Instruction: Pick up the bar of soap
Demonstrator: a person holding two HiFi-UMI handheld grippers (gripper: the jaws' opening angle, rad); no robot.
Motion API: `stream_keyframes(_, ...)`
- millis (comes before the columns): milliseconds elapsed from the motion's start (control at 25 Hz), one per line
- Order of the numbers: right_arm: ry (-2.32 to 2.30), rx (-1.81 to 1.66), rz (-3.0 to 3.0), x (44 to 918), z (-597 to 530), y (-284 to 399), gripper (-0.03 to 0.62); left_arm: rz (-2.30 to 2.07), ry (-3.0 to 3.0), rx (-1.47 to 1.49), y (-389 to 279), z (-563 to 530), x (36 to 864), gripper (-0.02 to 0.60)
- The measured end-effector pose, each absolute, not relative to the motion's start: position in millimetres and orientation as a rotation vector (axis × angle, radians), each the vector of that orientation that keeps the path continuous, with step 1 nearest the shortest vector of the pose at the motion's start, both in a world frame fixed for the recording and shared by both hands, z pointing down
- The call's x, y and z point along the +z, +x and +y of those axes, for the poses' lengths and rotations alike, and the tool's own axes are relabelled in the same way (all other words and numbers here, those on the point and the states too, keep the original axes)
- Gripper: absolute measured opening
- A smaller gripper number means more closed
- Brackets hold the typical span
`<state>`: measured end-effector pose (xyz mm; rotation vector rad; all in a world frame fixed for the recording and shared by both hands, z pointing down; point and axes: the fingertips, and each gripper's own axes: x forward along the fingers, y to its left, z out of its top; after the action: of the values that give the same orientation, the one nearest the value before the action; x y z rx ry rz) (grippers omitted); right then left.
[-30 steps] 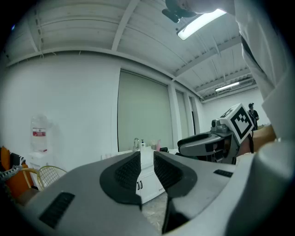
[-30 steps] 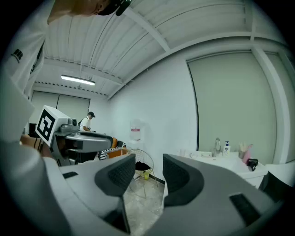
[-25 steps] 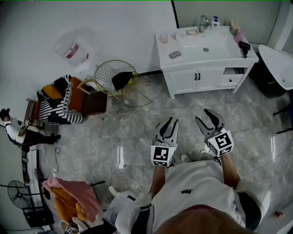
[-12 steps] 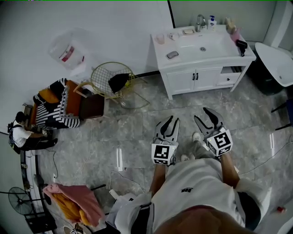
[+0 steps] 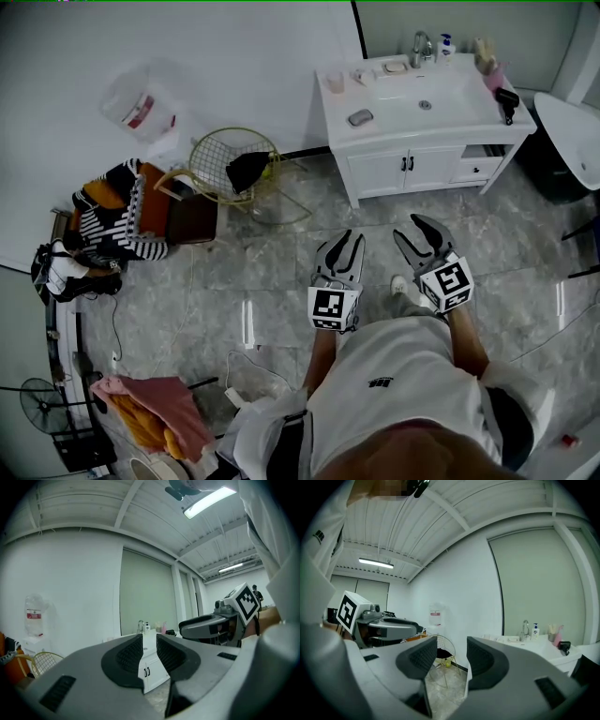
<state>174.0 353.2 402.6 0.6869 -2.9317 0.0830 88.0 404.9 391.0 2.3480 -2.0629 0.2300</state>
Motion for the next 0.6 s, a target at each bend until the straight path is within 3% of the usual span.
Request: stream_keyframes(600, 0.633, 0.098, -2.935, 401.7, 253.2, 154.9, 0.207, -2.118, 2.299, 0.241, 63.0, 303.2, 381.4, 0.104)
